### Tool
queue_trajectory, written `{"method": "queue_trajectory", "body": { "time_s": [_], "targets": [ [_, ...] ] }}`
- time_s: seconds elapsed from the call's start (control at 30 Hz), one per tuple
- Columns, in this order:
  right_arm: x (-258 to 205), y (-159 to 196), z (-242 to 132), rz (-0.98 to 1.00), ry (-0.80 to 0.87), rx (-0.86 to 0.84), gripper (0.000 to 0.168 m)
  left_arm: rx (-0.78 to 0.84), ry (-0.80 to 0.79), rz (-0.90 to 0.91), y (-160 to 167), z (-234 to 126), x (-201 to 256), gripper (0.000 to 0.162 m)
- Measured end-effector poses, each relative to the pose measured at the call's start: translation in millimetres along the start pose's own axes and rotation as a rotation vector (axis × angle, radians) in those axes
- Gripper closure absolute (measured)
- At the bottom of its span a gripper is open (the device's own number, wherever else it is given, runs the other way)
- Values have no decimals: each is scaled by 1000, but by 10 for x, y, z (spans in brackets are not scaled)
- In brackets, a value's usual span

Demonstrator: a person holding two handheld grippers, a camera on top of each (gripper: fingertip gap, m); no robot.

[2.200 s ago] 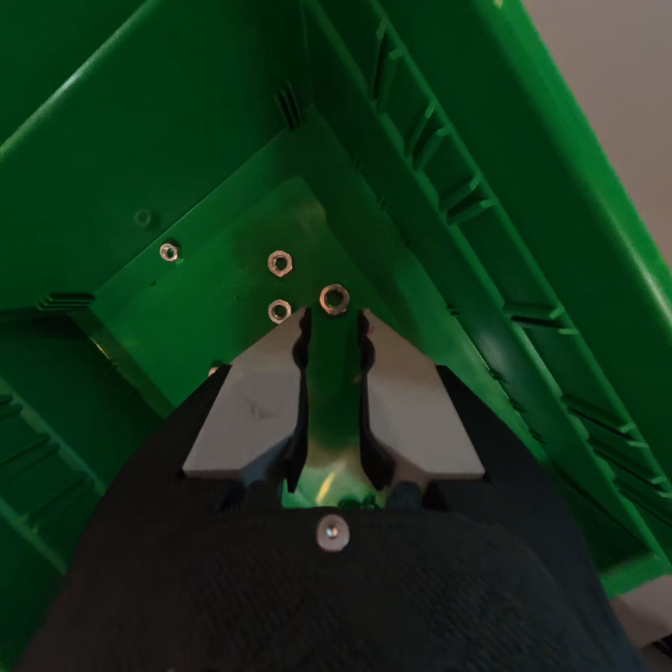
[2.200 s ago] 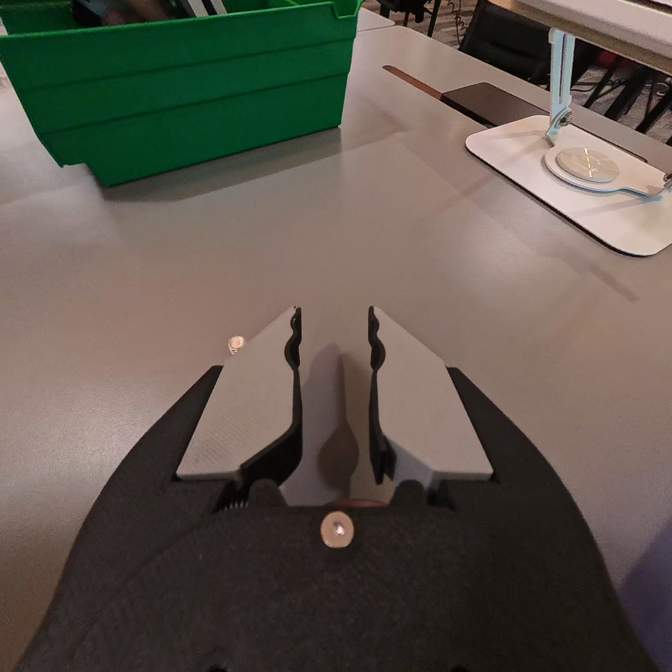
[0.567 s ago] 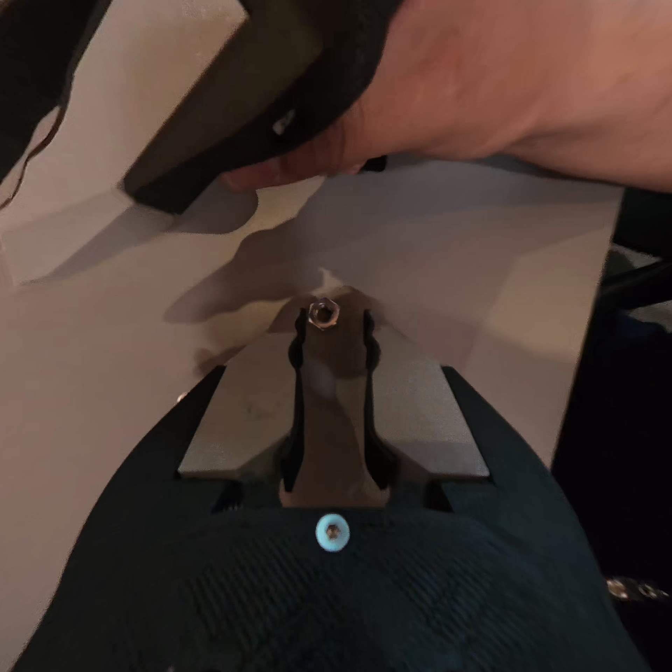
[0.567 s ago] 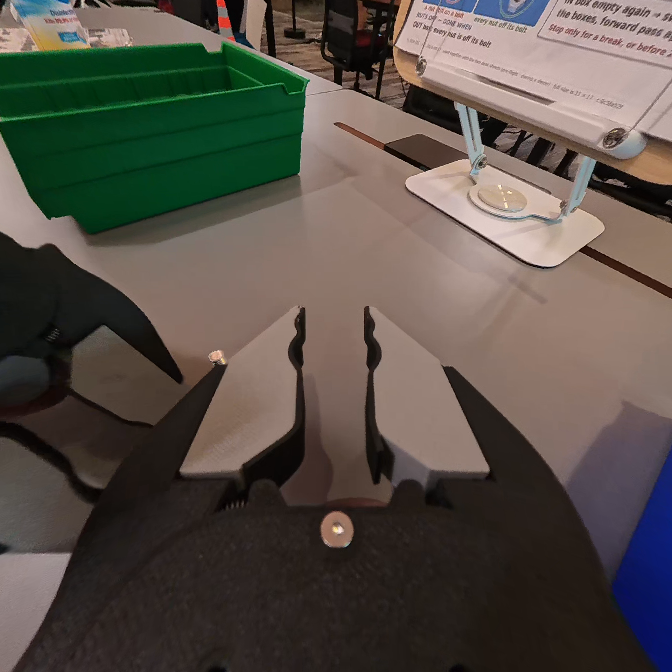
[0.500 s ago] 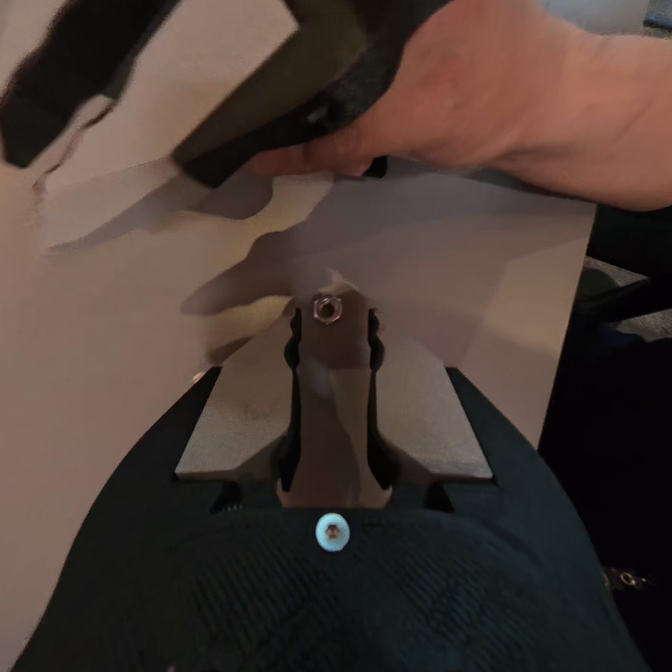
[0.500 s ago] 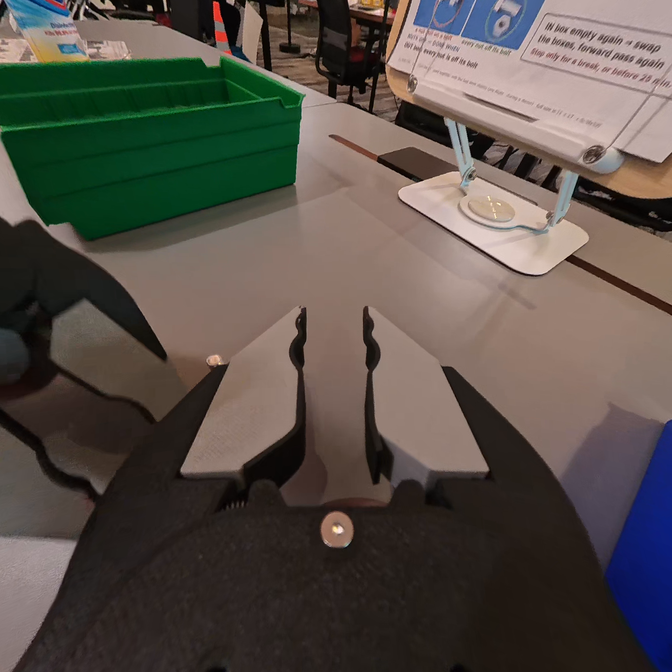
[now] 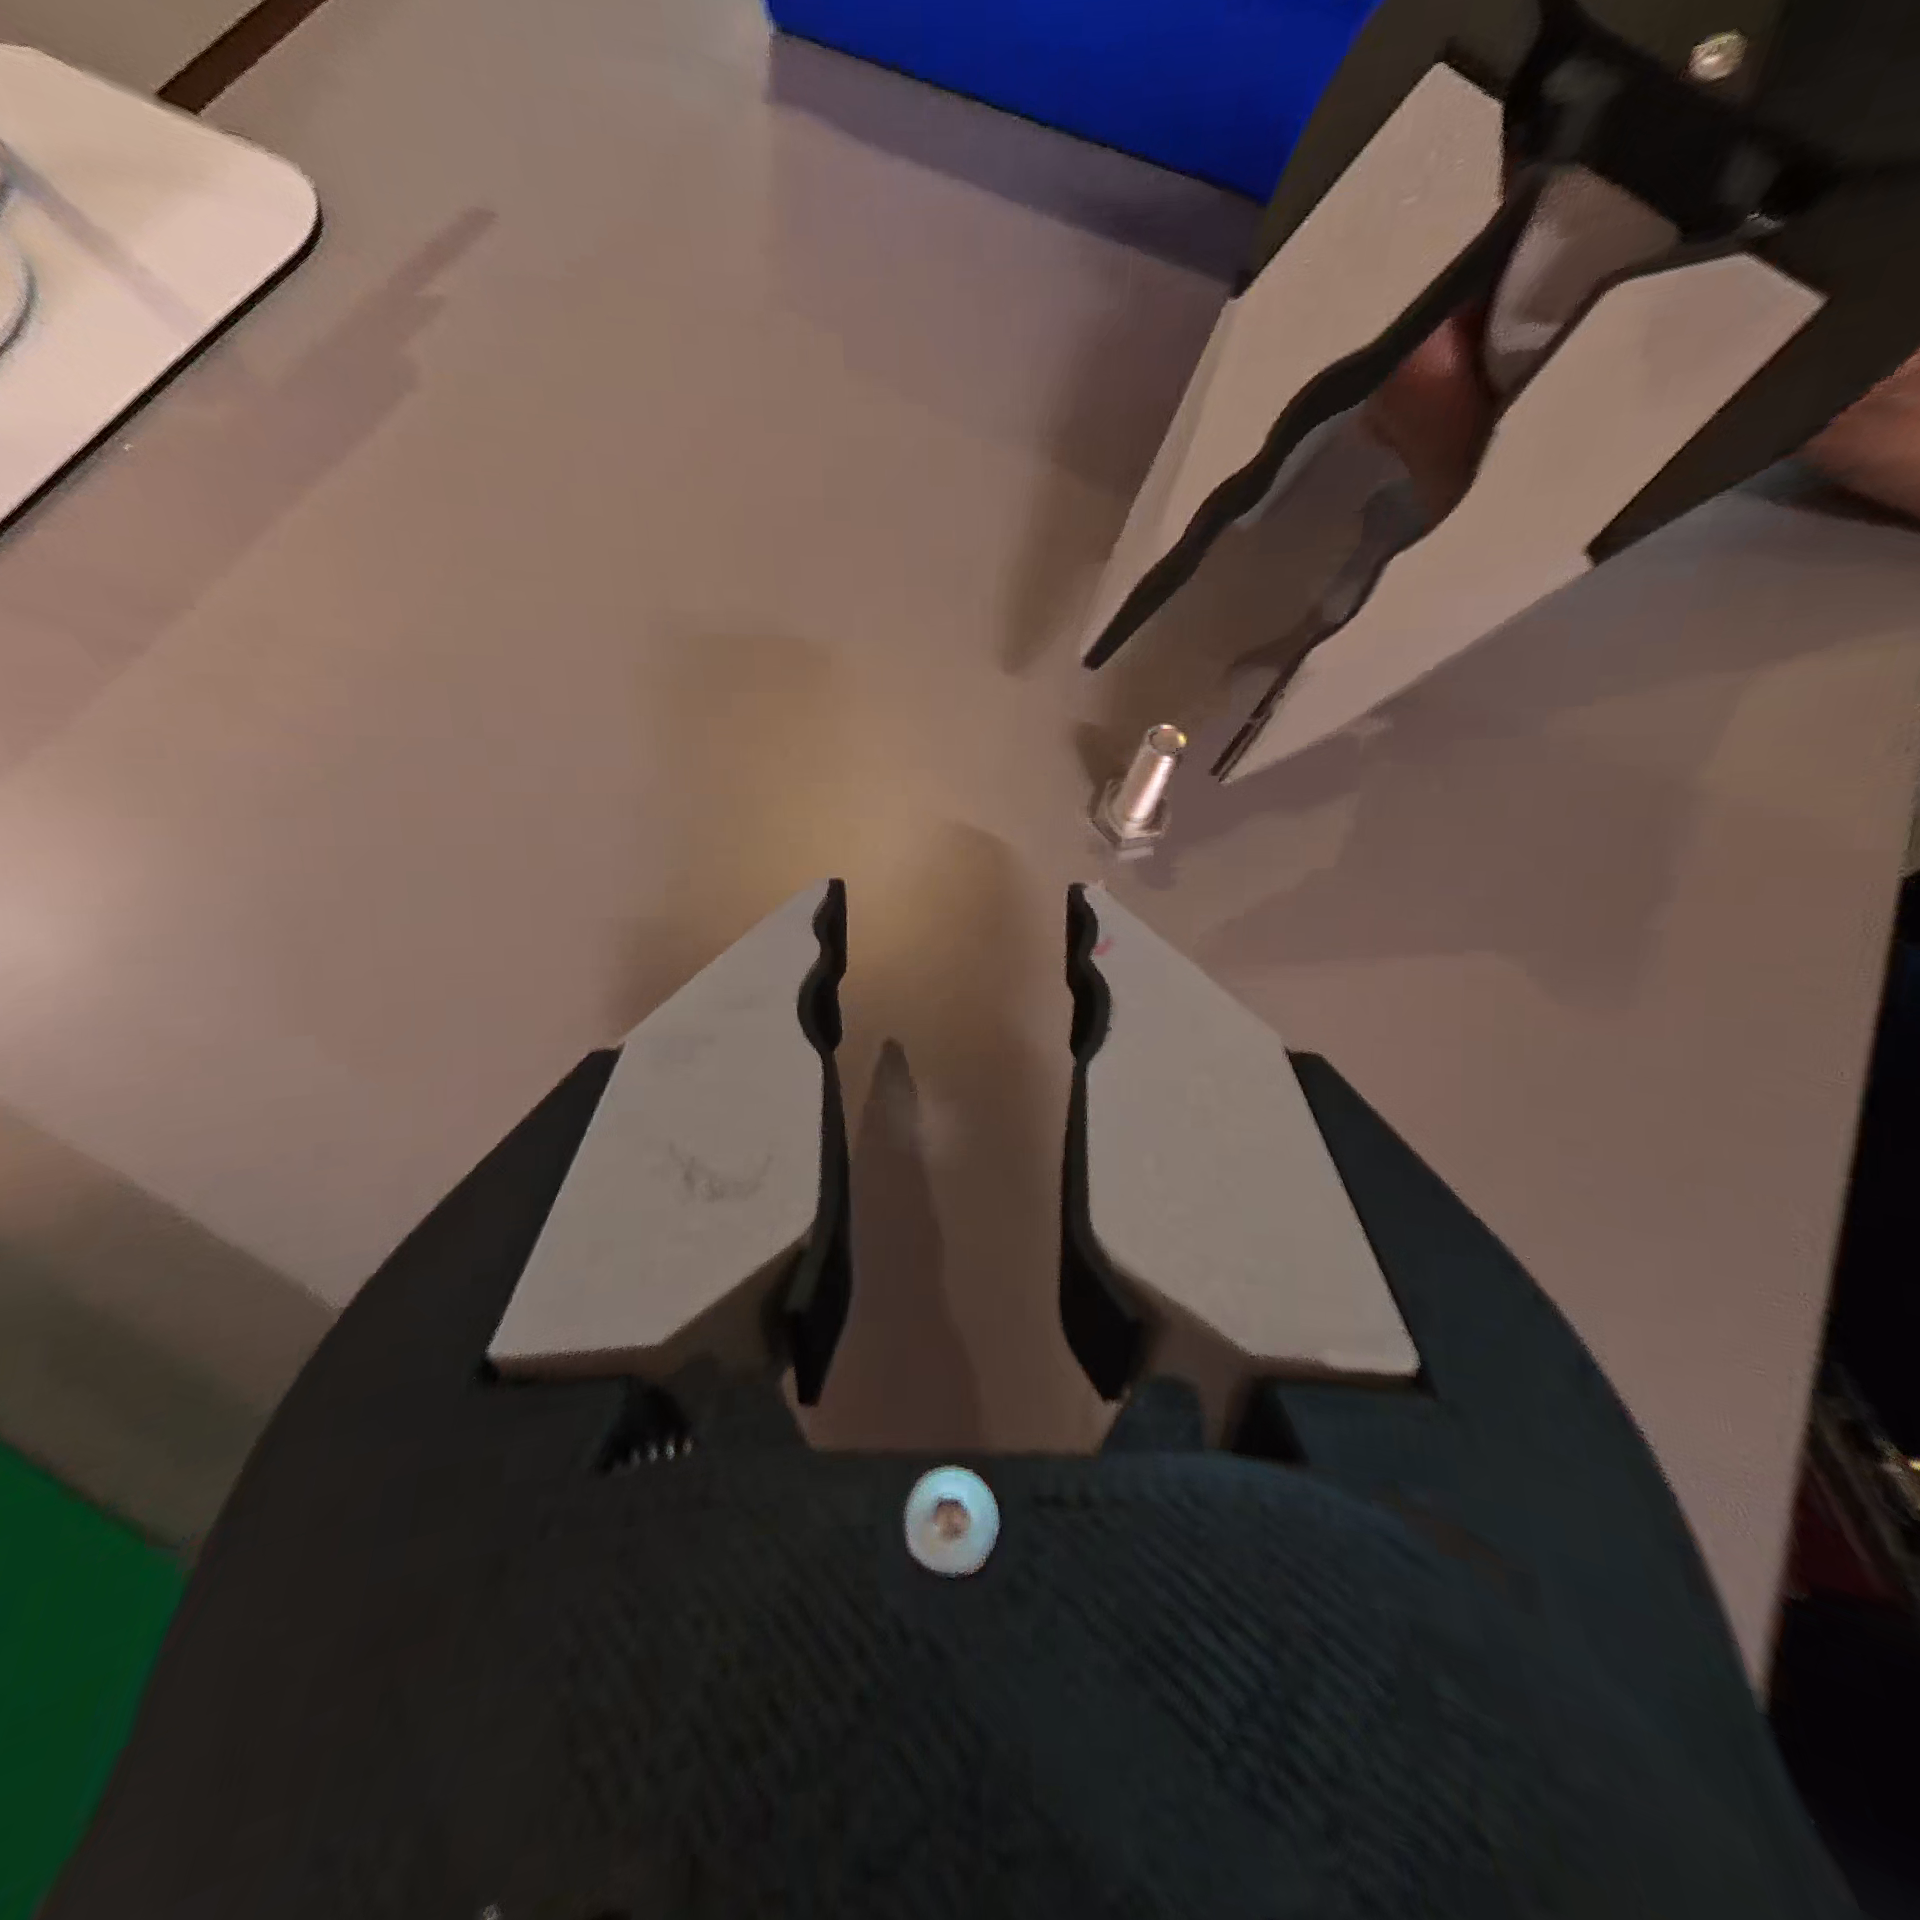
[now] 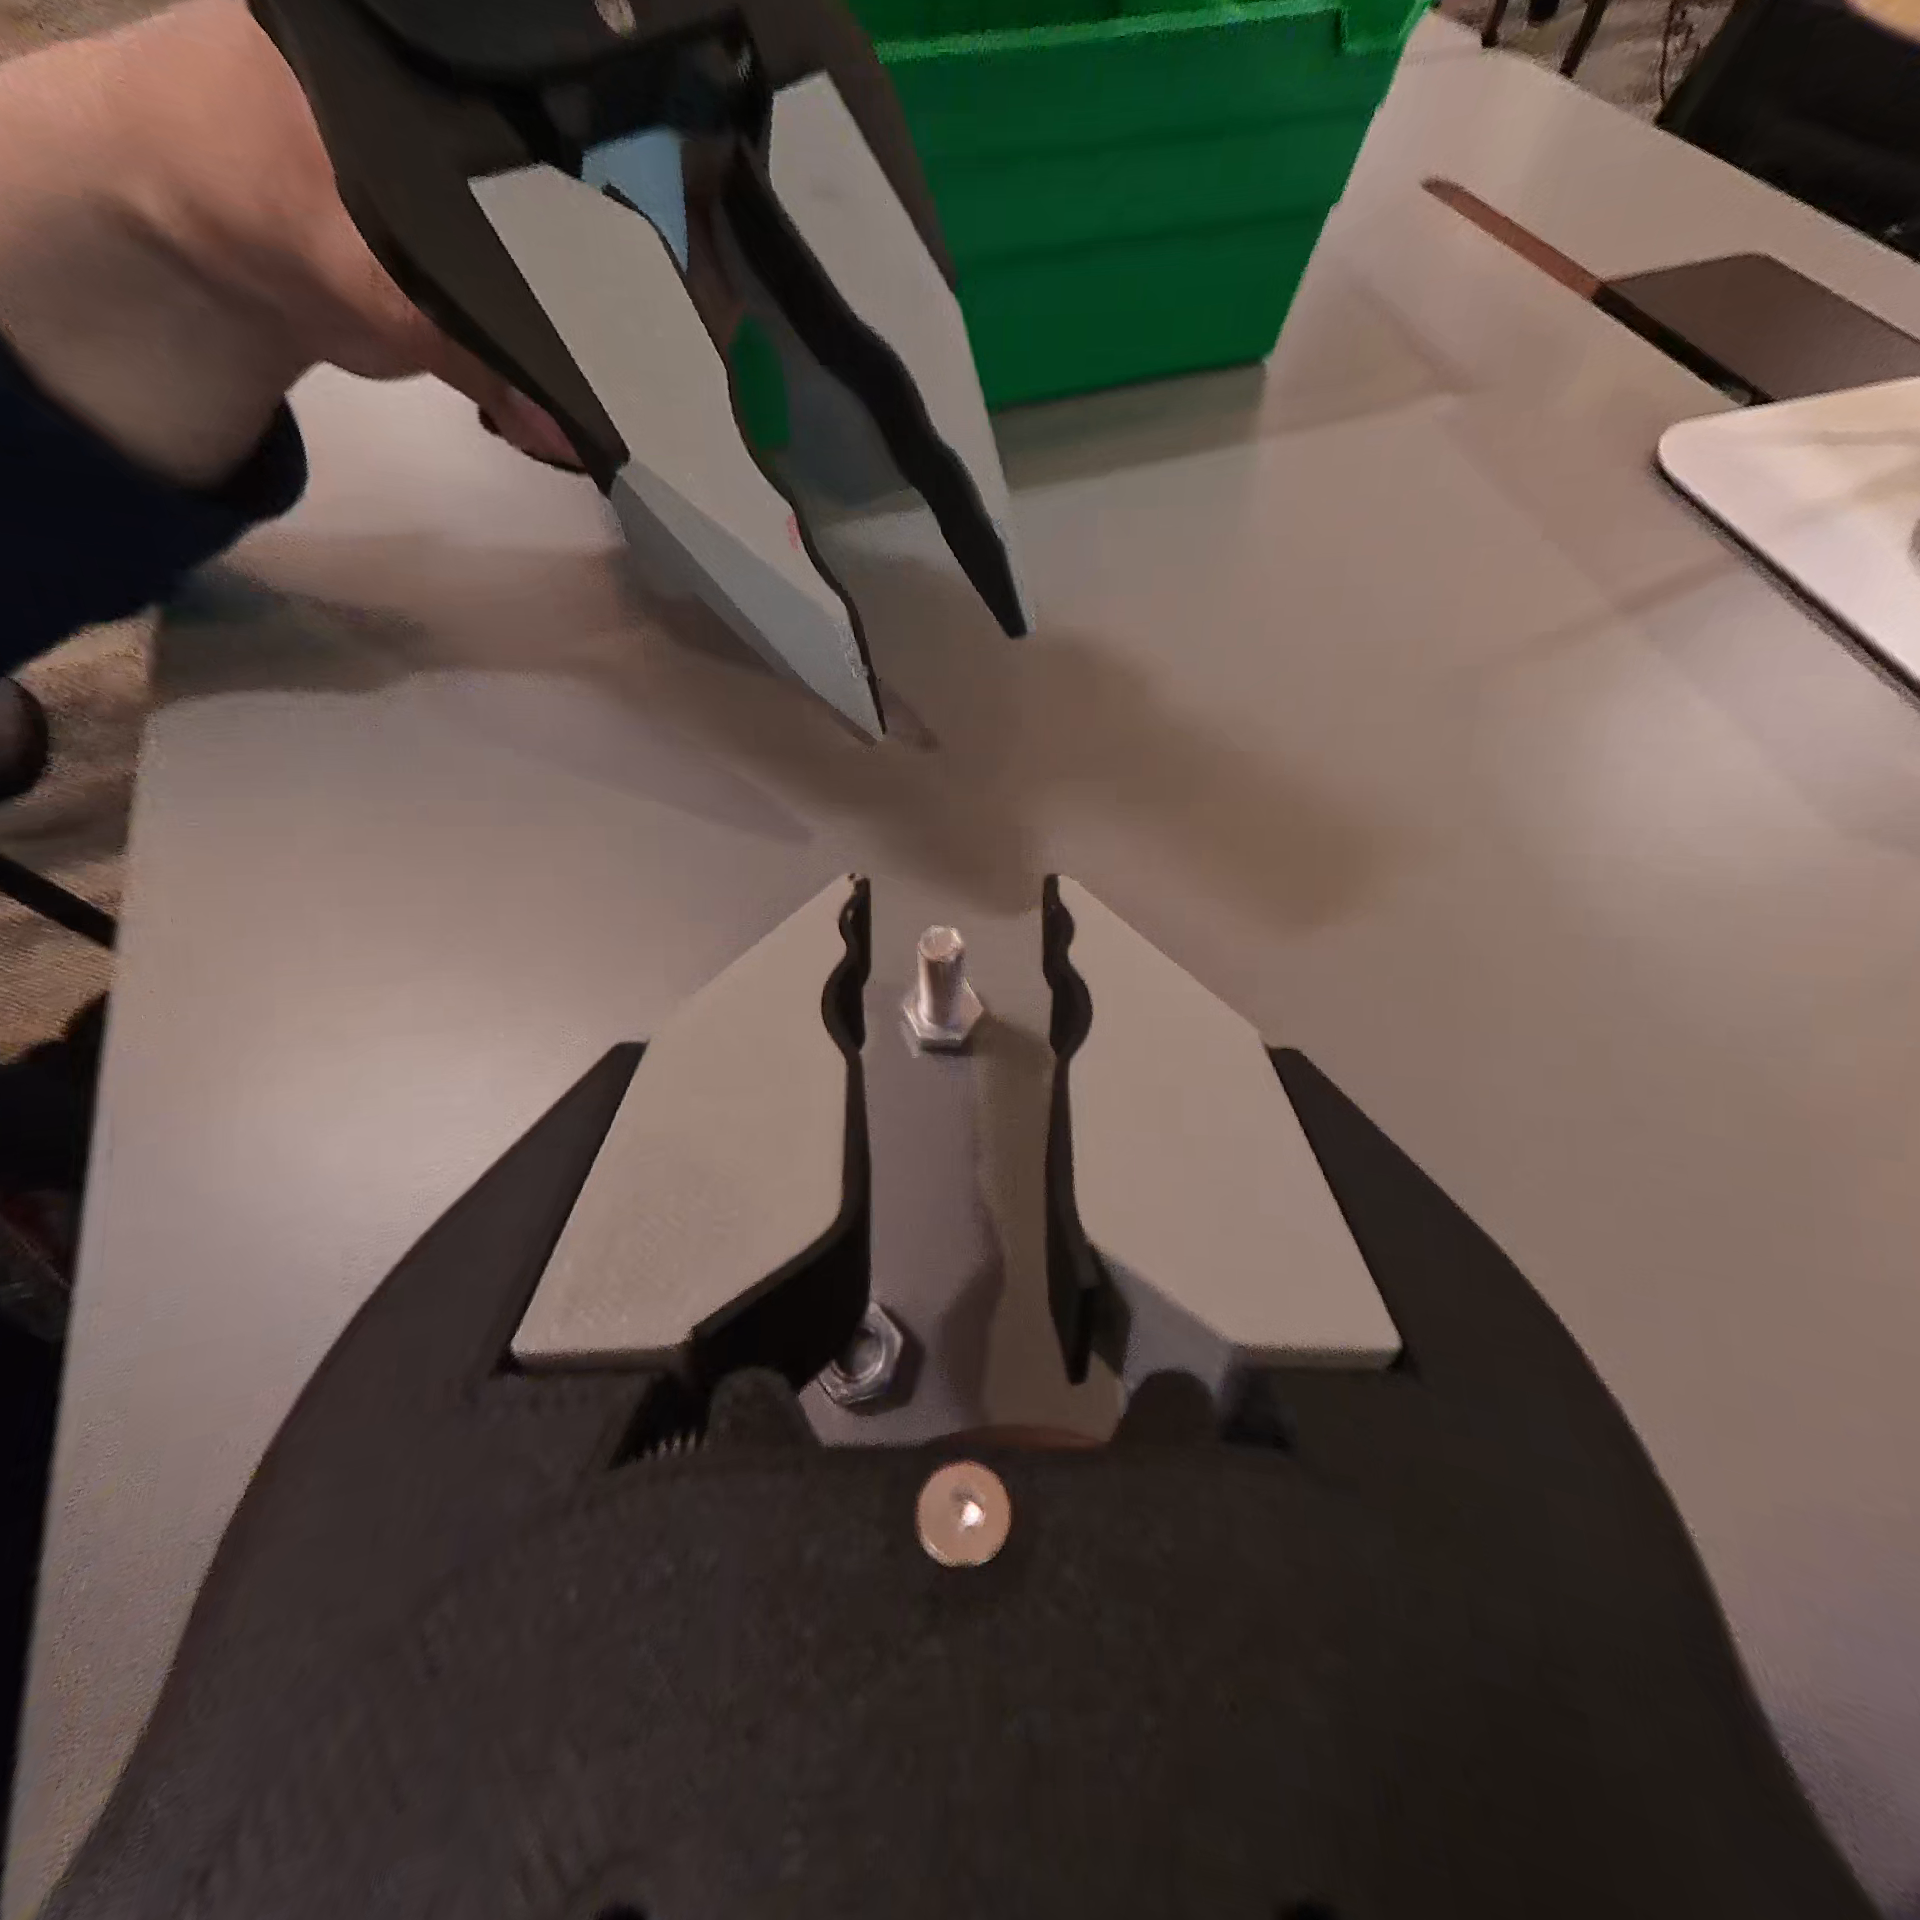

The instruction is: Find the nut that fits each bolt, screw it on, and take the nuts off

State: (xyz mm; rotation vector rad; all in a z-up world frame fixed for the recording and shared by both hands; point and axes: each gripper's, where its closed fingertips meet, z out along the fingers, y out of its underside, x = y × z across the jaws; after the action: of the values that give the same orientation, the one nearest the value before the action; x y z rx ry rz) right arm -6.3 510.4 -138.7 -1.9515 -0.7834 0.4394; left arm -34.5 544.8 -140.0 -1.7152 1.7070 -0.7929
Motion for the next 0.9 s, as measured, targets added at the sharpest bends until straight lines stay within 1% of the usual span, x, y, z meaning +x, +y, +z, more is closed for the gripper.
{"method": "queue_trajectory", "body": {
  "time_s": [0.07,0.1,0.17,0.23,0.3,0.37,0.47,0.6,0.73,0.77,0.8,0.87,0.9],
  "targets": [
    [4,104,54,9,-7,-50,140,42,45,54,-14,89,36,122],
    [0,151,80,12,-14,-73,145,52,84,59,-7,131,80,122],
    [-12,225,115,-3,-22,-110,161,46,186,49,37,202,221,121],
    [-21,229,112,-14,-28,-113,162,78,228,39,24,239,296,123],
    [-9,193,95,15,-35,-91,162,97,224,37,2,266,310,123],
    [-3,86,50,55,-54,-26,162,111,207,32,0,310,300,124],
    [5,-30,-20,115,-85,46,162,66,211,33,51,367,355,121],
    [15,-96,-61,173,-112,96,162,130,168,61,-83,385,417,123],
    [-20,-146,-75,194,-142,123,162,150,133,87,-141,415,451,124],
    [-32,-158,-79,193,-147,128,162,148,124,91,-144,422,449,127],
    [-46,-163,-82,188,-151,129,162,145,122,99,-141,426,454,135],
    [-55,-165,-84,177,-149,127,162,150,129,116,-143,422,480,145],
    [-58,-170,-88,174,-149,130,162,155,127,120,-149,418,484,145]
  ]
}}
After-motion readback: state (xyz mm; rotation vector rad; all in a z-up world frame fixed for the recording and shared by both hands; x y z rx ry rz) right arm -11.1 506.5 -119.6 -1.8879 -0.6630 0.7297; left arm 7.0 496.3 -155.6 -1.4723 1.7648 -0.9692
